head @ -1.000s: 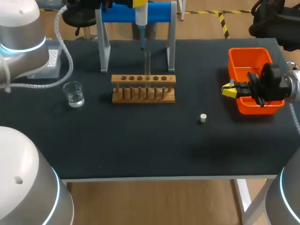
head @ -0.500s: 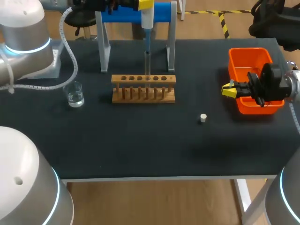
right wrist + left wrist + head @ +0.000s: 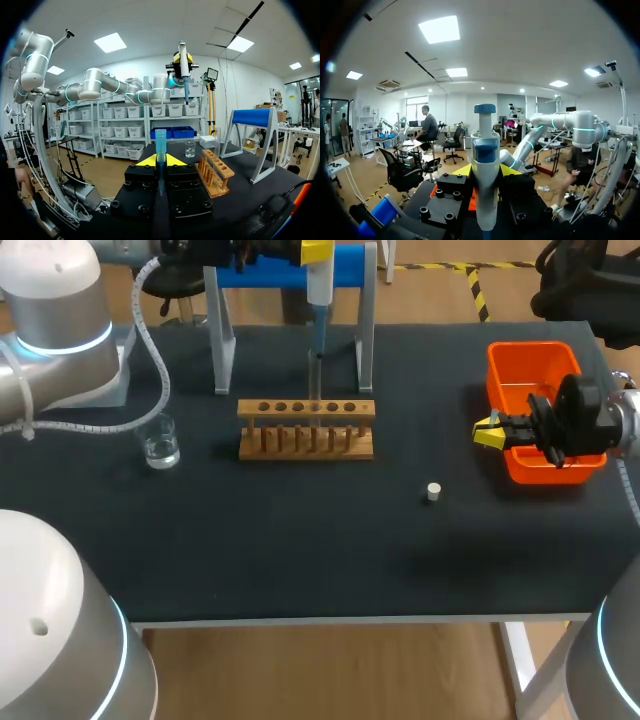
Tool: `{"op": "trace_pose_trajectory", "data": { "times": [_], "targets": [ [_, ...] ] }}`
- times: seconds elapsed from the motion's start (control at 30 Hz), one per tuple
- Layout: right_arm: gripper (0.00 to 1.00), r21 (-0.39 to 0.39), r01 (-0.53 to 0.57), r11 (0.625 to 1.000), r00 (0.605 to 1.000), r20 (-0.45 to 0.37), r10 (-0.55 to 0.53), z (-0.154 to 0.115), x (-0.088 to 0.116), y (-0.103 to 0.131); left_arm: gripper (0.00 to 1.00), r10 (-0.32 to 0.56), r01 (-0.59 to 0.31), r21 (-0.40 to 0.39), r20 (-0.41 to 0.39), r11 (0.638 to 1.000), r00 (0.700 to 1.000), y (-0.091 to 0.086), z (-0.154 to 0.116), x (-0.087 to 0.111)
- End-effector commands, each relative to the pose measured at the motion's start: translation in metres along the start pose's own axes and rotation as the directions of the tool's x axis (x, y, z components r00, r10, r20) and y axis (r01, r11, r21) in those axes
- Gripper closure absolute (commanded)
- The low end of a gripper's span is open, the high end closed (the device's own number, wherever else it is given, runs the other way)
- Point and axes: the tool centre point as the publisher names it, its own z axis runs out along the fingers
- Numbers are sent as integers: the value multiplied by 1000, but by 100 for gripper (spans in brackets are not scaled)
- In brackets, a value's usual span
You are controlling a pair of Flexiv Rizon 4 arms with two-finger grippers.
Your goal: Invert the test tube, pick up the pipette, mount the tip to pipette, aspirate from beaker and dispense into the tube, eject the tip, return the pipette, and cap with the stopper.
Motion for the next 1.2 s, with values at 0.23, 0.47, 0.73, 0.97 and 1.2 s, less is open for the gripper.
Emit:
{"op": "trace_pose_trajectory", "data": {
  "times": [0.23,0.47,0.73,0.97,1.2],
  "targets": [
    [100,1,1,1000,1000,1,-1,-1,1,0,100,-6,6,0,-9,1000,1000,1,-1,-1],
    [100,1,1,1000,1000,1,-1,-1,1,0,100,-12,12,-1,-15,1000,1000,2,-1,3],
    [100,1,1,1000,1000,1,-1,-1,1,0,100,-15,15,2,-18,1000,1000,3,0,7],
    [100,1,1,1000,1000,1,-1,-1,1,0,100,-13,13,3,-22,1000,1000,3,0,7],
    [100,1,1,1000,1000,1,-1,-1,1,0,100,-31,31,-1,-15,1000,999,3,-1,7]
  ]
}}
